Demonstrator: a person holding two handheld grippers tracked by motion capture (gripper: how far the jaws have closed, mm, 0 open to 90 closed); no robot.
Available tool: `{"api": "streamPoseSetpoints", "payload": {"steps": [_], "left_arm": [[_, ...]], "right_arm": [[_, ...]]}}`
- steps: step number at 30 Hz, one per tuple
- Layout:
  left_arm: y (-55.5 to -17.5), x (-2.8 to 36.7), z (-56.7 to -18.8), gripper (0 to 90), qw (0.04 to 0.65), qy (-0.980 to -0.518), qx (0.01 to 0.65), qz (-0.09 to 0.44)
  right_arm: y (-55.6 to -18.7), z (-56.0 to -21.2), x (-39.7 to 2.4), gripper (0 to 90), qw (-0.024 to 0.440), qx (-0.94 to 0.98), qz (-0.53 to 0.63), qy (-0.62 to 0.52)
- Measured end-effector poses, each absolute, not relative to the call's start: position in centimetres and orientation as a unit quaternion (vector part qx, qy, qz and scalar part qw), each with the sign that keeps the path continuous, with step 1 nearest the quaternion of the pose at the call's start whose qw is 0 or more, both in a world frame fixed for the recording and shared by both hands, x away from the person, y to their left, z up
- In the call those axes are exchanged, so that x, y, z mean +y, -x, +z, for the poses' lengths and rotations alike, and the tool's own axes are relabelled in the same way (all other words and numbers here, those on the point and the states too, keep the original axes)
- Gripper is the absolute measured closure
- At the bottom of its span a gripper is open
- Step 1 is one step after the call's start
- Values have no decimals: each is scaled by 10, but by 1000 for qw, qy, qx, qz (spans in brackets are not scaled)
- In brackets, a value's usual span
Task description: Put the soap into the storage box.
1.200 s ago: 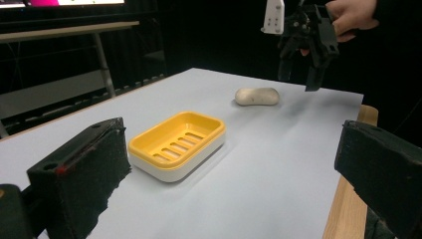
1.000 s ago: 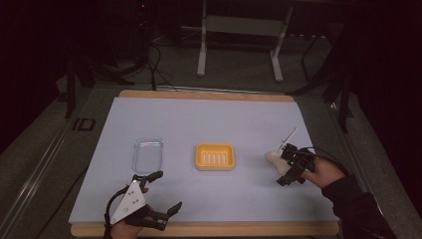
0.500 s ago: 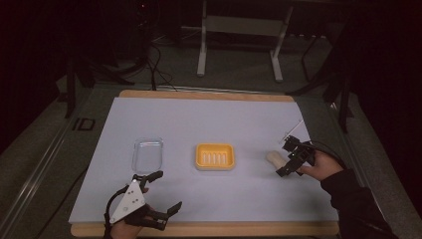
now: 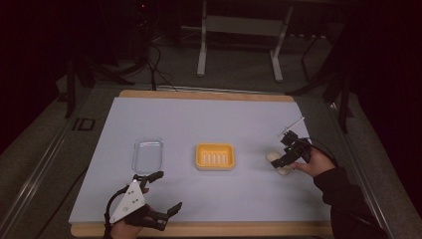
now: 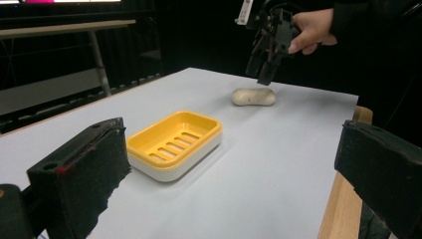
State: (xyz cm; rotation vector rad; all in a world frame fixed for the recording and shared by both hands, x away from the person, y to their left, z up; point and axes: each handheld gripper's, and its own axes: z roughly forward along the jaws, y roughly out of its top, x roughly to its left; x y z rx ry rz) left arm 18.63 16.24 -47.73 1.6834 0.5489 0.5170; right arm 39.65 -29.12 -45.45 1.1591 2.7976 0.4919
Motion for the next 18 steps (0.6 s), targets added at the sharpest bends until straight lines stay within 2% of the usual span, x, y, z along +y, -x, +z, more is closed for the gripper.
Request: {"api": "streamPoseSetpoints", "payload": {"steps": [18], "left_arm": [[-187, 163, -477, 8, 604, -726, 240, 225]], "right_arm": [[-410, -484, -294, 237, 48, 900, 151, -407]]}}
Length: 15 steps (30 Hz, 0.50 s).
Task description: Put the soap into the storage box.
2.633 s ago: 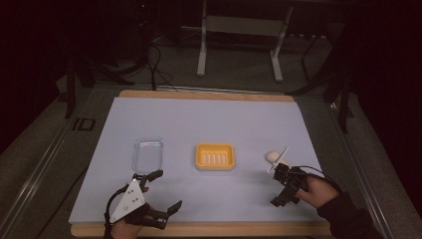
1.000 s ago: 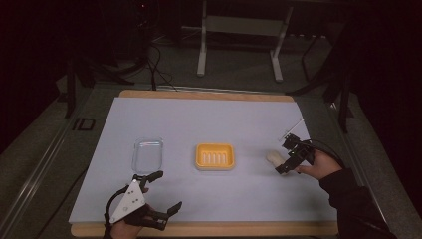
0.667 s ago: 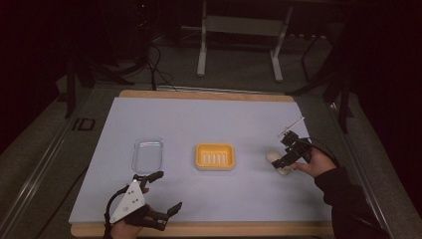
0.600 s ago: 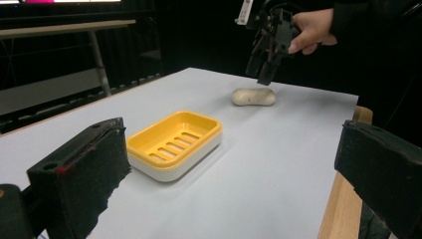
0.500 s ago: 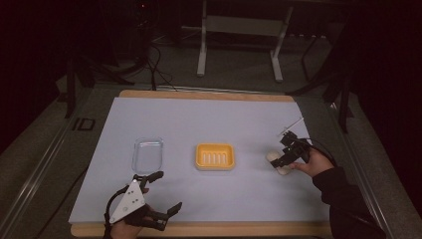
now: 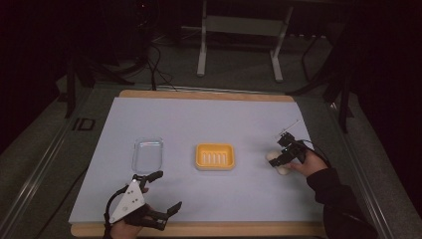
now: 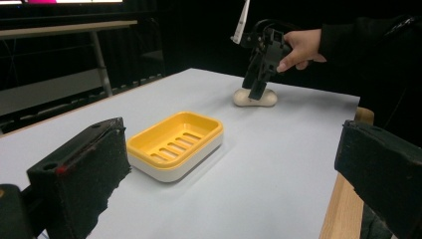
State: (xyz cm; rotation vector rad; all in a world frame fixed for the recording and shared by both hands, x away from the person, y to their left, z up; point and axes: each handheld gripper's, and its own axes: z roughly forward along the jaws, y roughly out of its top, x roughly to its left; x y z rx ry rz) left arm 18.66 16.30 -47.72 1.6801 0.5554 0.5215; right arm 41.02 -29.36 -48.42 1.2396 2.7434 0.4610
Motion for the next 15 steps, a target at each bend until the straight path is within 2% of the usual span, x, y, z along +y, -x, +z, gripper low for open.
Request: {"api": "streamPoseSetpoints", "payload": {"steps": [3, 4, 9, 11, 15], "left_arm": [[-187, 163, -477, 8, 604, -727, 239, 224], [-187, 162, -478, 8, 603, -728, 238, 224], [-187, 162, -478, 8, 603, -729, 237, 223], [-187, 162, -478, 8, 603, -728, 237, 222], [-187, 162, -478, 8, 604, -728, 237, 220]], "right_arm": [[-410, -487, -293, 269, 49, 900, 150, -406], [-410, -488, -293, 309, 52, 903, 149, -398], [-409, -495, -292, 341, 59, 906, 144, -393], [-408, -499, -292, 401, 75, 910, 137, -383], [-408, -502, -292, 418, 78, 908, 138, -387]]}}
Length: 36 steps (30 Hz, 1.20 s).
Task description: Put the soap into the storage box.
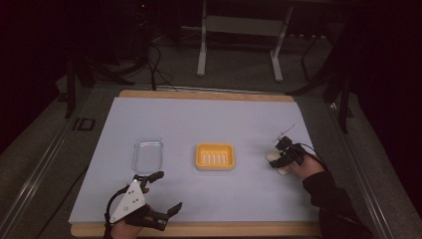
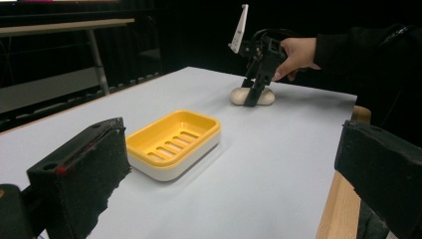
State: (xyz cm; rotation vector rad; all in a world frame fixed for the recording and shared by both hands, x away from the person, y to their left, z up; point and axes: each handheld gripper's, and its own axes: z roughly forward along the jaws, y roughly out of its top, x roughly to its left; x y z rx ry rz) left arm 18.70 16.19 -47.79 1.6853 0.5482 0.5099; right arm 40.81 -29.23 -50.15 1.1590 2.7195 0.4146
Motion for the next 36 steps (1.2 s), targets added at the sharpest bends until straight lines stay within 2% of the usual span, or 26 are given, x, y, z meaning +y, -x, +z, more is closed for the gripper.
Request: {"api": "streamPoseSetpoints", "payload": {"steps": [16, 36], "left_arm": [[-187, 161, -479, 8, 600, -733, 235, 218], [-188, 161, -479, 8, 598, -734, 237, 218]], "right_arm": [[-412, -500, -287, 492, 57, 909, 114, -396], [-416, -482, -286, 497, 55, 926, 116, -354]]}}
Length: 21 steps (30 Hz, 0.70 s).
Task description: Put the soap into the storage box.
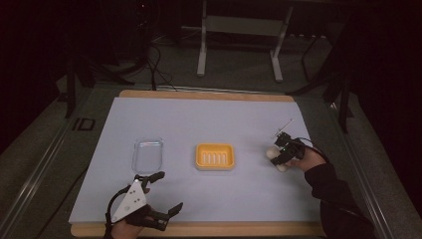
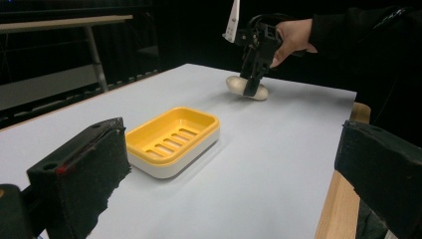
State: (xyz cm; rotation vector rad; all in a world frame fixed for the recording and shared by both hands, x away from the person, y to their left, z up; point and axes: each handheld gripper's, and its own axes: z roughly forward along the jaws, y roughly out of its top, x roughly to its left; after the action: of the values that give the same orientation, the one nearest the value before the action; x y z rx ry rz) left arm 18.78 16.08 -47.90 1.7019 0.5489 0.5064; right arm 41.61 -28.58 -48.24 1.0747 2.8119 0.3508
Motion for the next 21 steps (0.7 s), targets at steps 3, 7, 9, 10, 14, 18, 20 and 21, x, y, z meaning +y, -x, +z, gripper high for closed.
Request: {"api": "streamPoseSetpoints", "payload": {"steps": [3, 7, 9, 10, 14, 18, 20, 21], "left_arm": [[-188, 161, -479, 8, 598, -734, 237, 218], [-188, 161, -479, 8, 598, -734, 237, 218], [-188, 161, -479, 8, 598, -734, 237, 217], [-188, 161, -479, 8, 598, -734, 237, 217], [-188, 161, -479, 8, 598, -734, 236, 217], [-188, 161, -479, 7, 598, -734, 236, 217], [-188, 161, -479, 7, 598, -734, 236, 216], [-188, 160, -479, 8, 598, -734, 236, 217]], "right_arm": [[-416, -479, -284, 498, 58, 927, 121, -350], [-417, -473, -282, 498, 55, 932, 129, -335], [-417, -471, -280, 498, 55, 932, 131, -333], [-417, -470, -279, 498, 57, 934, 127, -330], [-417, -466, -276, 498, 56, 937, 124, -321], [-417, -460, -273, 498, 62, 943, 125, -303], [-417, -455, -272, 498, 60, 945, 139, -290], [-417, -454, -271, 498, 59, 947, 141, -284]]}}
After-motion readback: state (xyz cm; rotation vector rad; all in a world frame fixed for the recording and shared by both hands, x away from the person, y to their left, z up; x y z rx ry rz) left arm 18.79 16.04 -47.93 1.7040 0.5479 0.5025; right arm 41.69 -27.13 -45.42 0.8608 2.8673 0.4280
